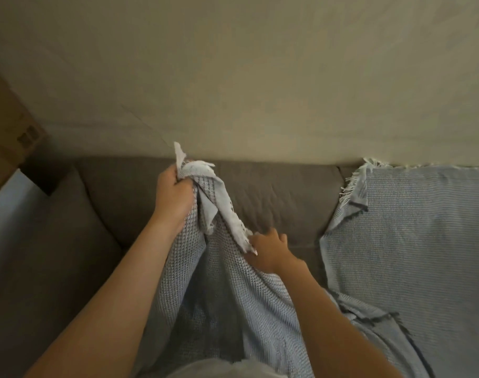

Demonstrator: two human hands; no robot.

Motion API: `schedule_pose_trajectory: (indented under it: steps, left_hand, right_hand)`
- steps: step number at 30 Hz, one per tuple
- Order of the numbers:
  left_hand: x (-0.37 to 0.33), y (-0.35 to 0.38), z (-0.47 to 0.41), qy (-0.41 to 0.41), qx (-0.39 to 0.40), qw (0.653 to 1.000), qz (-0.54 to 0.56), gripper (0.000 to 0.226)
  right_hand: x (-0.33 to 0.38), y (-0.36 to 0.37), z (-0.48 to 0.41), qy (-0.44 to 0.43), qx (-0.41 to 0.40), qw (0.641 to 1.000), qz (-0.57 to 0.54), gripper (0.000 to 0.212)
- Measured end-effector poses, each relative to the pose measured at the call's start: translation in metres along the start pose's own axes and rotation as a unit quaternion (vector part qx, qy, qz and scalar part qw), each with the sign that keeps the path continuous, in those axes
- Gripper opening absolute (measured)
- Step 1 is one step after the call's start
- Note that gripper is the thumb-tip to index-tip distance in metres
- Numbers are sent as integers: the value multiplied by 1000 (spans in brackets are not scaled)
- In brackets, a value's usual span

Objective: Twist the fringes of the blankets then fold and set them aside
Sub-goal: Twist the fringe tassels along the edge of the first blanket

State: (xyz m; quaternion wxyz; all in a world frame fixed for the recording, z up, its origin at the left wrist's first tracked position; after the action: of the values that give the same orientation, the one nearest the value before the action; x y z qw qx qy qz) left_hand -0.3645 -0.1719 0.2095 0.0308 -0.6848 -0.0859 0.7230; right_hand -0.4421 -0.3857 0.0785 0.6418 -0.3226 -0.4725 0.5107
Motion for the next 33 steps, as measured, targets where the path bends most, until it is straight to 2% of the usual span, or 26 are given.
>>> schedule_pose_trajectory:
  steps: [5, 8, 10, 11, 14, 16, 19, 21, 23, 25, 26, 28, 30, 33]
  left_hand:
    - [-17, 3, -12, 20, -62, 998, 20, 41]
    - [-2, 6, -17, 12, -51, 999, 8, 51]
    - [11, 2, -22, 8, -49, 999, 8, 57]
    - [15, -1, -23, 9, -46, 999, 12, 58]
    - [0, -10, -17, 22, -33, 999, 33, 47]
    - [-9, -16, -18, 40, -45, 997, 45, 42]
    - [-23, -25, -30, 83, -50, 994, 49, 42]
    - [-36, -28, -38, 108, -52, 992, 44, 44]
    - [-51, -31, -43, 139, -52, 988, 40, 44]
    - [-60, -30, -46, 165, -48, 984, 35, 43]
    - [-61, -30, -46, 173, -46, 983, 32, 40]
    - [-49, -29, -46, 160, -41, 986, 18, 40]
    - [-25, -29, -46, 117, -29, 993, -3, 38]
    - [20, -33, -40, 7, -35, 998, -42, 39]
  right_hand:
    - [4, -7, -8, -8, -32, 991, -131, 28]
    - [18, -25, -15, -41, -94, 979, -176, 23]
    - [34, -47, -20, -59, -154, 965, -202, 33]
    - [44, -62, -21, -58, -189, 954, -224, 36]
    - [69, -112, -29, -20, -292, 900, -323, 14]
    - [85, -147, -34, -12, -332, 868, -369, 11]
    - [112, -197, -30, -71, -388, 816, -422, 4]
    - [124, -221, -25, -109, -430, 781, -440, 8]
    - [132, -231, -22, -138, -455, 760, -443, 11]
    - [132, -224, -25, -156, -462, 767, -417, 9]
    - [130, -215, -29, -157, -463, 783, -384, 17]
    - [121, -186, -37, -153, -442, 839, -280, 33]
    - [108, -148, -43, -142, -391, 876, -245, 32]
    - [84, -92, -39, -89, -341, 883, -310, 28]
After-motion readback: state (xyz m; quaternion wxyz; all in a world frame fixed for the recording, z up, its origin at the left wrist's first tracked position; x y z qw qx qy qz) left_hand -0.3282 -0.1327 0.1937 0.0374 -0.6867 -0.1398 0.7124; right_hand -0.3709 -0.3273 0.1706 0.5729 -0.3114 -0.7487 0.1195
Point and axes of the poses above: each hand's wrist, its own z-axis away from the middle knuckle, its own y-axis out of the palm, x = y × z, the point moved 3 cm from there along -z, towards the middle knuckle, and after that the axes turned 1 degree about -z, right-handed, at the moved point
